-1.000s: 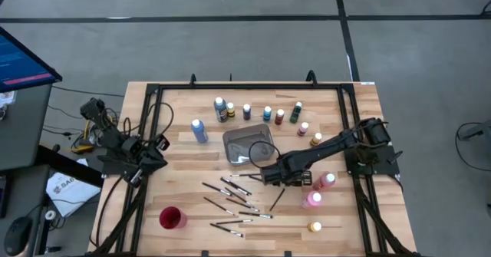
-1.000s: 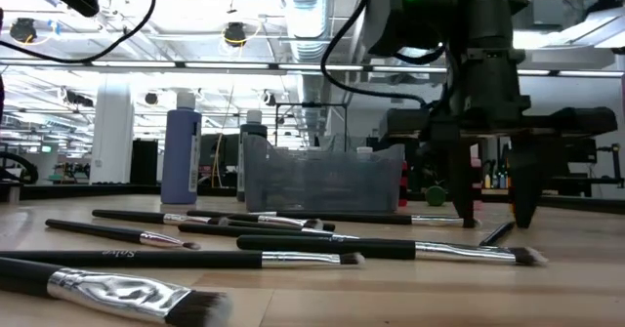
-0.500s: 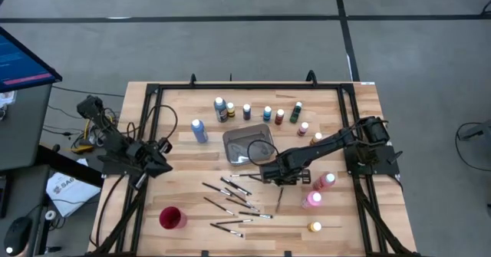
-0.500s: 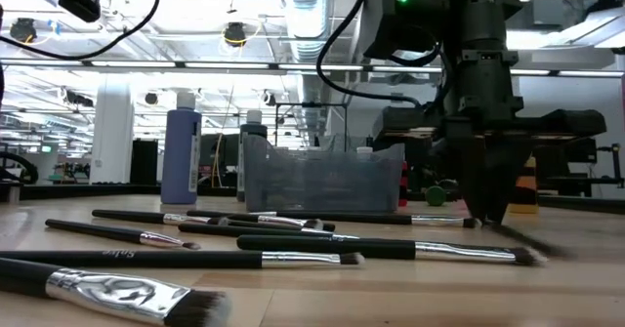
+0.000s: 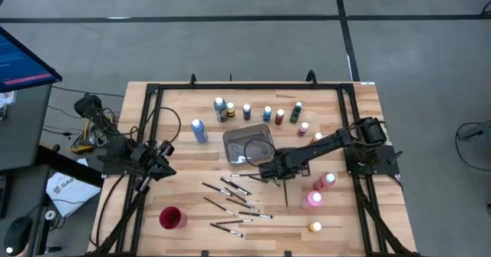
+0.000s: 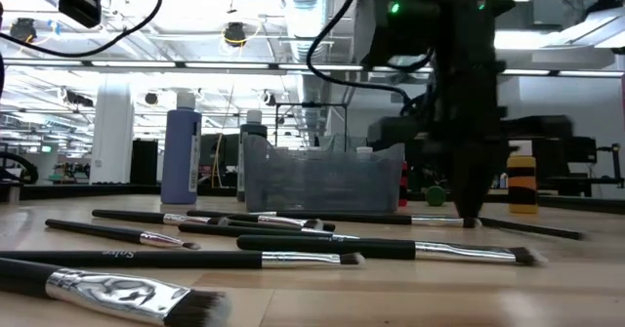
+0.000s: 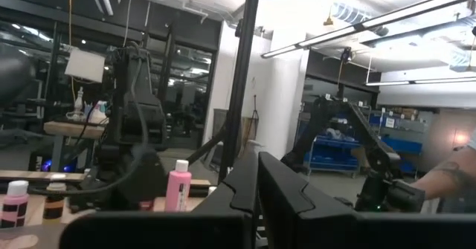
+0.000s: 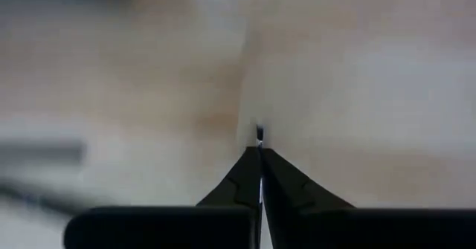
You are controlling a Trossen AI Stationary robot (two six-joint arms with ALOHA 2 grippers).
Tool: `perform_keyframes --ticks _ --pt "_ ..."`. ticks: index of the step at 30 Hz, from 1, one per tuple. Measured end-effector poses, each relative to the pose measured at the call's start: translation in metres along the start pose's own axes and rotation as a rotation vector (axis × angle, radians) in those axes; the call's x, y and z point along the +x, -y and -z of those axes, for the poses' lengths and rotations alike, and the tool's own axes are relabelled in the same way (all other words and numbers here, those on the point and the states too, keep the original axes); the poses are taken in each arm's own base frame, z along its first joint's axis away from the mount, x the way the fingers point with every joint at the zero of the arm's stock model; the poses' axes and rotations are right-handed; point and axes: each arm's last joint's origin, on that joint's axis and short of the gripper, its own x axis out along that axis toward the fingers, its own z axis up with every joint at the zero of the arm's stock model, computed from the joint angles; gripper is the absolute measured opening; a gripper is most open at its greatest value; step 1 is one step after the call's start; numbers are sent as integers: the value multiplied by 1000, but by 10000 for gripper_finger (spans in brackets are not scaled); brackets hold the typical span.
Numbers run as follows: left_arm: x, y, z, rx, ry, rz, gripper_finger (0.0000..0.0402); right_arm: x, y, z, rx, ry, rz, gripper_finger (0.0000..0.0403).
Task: Pick & Place Paint Supplies
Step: Put the silver paintbrush into the red cup
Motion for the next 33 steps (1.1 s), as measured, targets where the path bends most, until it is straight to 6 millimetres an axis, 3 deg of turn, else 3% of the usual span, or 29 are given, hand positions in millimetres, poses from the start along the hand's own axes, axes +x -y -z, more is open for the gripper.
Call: perform_keyframes --ticks 6,17,24,30,33 --pt "1 0 1 5 -10 0 3 -15 -7 -1 -45 43 3 1" --pt "1 0 1 5 -10 0 3 -54 -18 17 -155 112 -50 1" --pt "1 0 1 5 -10 0 3 -103 -33 23 -244 190 -172 0" --pt "1 0 1 5 -10 0 3 -156 -49 30 -347 319 -389 0" --pt "1 0 1 5 -10 0 3 -170 -52 28 -364 347 -431 0"
